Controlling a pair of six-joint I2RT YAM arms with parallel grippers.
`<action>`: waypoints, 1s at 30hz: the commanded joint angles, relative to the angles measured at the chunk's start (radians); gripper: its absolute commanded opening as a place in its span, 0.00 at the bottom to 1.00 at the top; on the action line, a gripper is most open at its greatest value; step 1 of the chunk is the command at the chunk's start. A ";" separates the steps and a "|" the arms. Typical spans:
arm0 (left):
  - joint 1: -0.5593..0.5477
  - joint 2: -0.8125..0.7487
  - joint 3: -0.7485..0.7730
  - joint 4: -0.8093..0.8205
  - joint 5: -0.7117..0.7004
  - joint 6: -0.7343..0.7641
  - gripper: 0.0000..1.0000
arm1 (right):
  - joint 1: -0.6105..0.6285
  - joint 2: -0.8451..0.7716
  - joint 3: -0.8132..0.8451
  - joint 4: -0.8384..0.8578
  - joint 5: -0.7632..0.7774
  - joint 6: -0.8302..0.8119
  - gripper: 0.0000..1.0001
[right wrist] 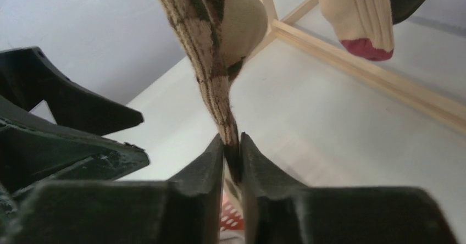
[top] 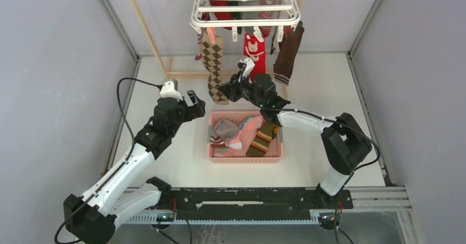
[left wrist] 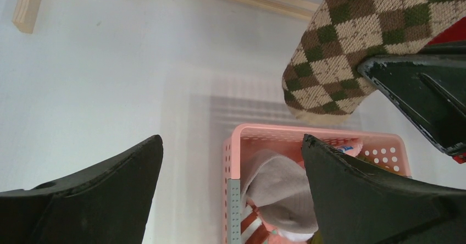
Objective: Remove the socks clipped to the hanger
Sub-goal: Adjust the hanger on the clothesline.
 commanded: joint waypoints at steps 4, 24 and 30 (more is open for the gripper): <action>0.008 -0.011 0.073 0.035 0.023 0.025 1.00 | -0.014 -0.194 -0.062 -0.084 0.006 -0.016 0.59; 0.008 -0.020 0.065 0.029 0.057 0.010 1.00 | -0.568 -0.603 -0.322 -0.183 -0.109 0.121 0.73; 0.009 -0.020 0.067 0.019 0.053 0.015 1.00 | -0.686 -0.447 -0.292 -0.058 -0.178 0.194 0.73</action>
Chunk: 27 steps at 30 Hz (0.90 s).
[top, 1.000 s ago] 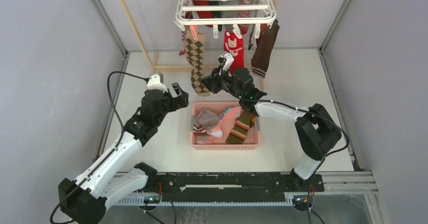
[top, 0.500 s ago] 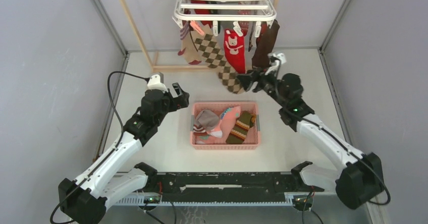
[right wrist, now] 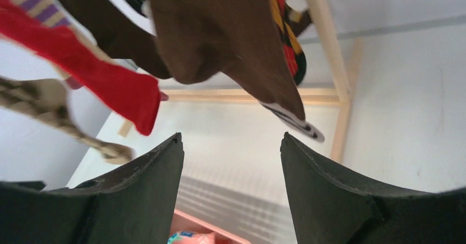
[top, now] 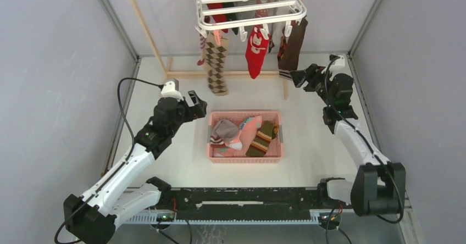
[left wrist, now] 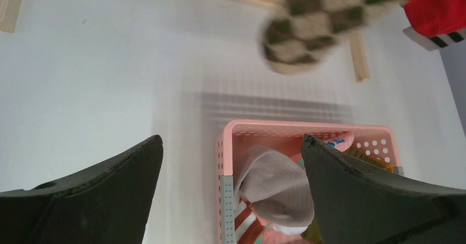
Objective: Remove the socks clipped to the hanger
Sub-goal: Adjust the hanger on the clothesline.
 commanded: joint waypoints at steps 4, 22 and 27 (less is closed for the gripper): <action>0.006 -0.024 0.068 0.012 0.010 0.020 1.00 | -0.106 0.187 0.060 0.237 -0.071 0.090 0.73; 0.006 0.000 0.057 0.033 0.046 0.025 1.00 | -0.130 0.563 0.213 0.776 -0.449 0.259 0.83; 0.006 -0.001 0.043 0.039 0.055 0.020 1.00 | -0.076 0.566 0.203 0.779 -0.500 0.241 0.83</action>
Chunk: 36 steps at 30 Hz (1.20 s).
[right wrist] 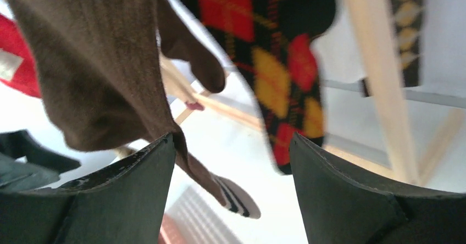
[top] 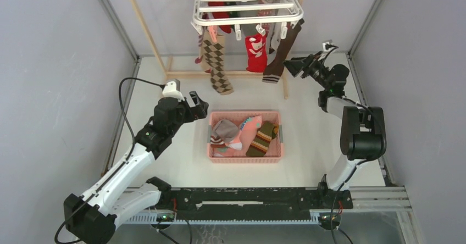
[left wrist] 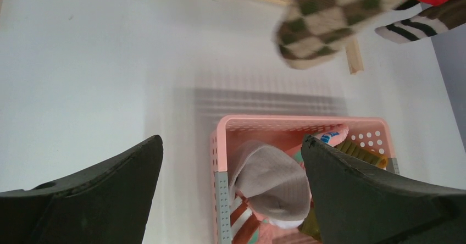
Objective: Remove the socks clipped to the hanger
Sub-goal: Adjust the hanger on the clothesline.
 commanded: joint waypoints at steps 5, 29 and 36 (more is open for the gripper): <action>0.006 -0.019 0.028 0.043 0.022 0.019 1.00 | 0.091 -0.024 0.010 0.122 -0.125 0.017 0.83; 0.005 -0.139 -0.009 0.022 0.067 0.004 1.00 | 0.603 -0.261 0.056 -0.540 0.491 -0.450 0.00; 0.005 -0.189 -0.036 0.026 0.098 0.010 1.00 | 0.733 -0.172 0.205 -0.627 0.539 -0.468 0.00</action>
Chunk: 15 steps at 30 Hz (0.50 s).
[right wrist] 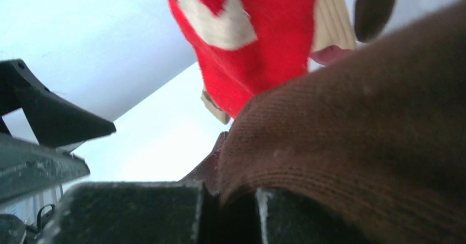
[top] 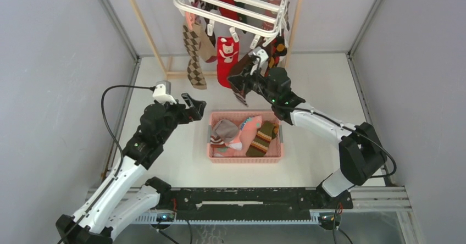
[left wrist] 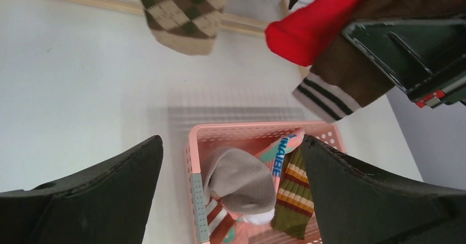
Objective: Remove the socks clipped to the hanger
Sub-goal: Adjust the hanger on the clothesline.
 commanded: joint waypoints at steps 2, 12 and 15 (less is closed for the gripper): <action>0.004 -0.046 -0.040 0.029 0.038 0.010 1.00 | 0.088 0.084 0.161 -0.086 0.069 -0.054 0.00; 0.003 -0.042 -0.116 0.138 0.058 -0.005 1.00 | 0.211 0.239 0.429 -0.221 0.042 -0.047 0.00; 0.002 -0.035 -0.152 0.203 0.072 -0.009 1.00 | 0.233 0.269 0.482 -0.241 0.013 -0.026 0.00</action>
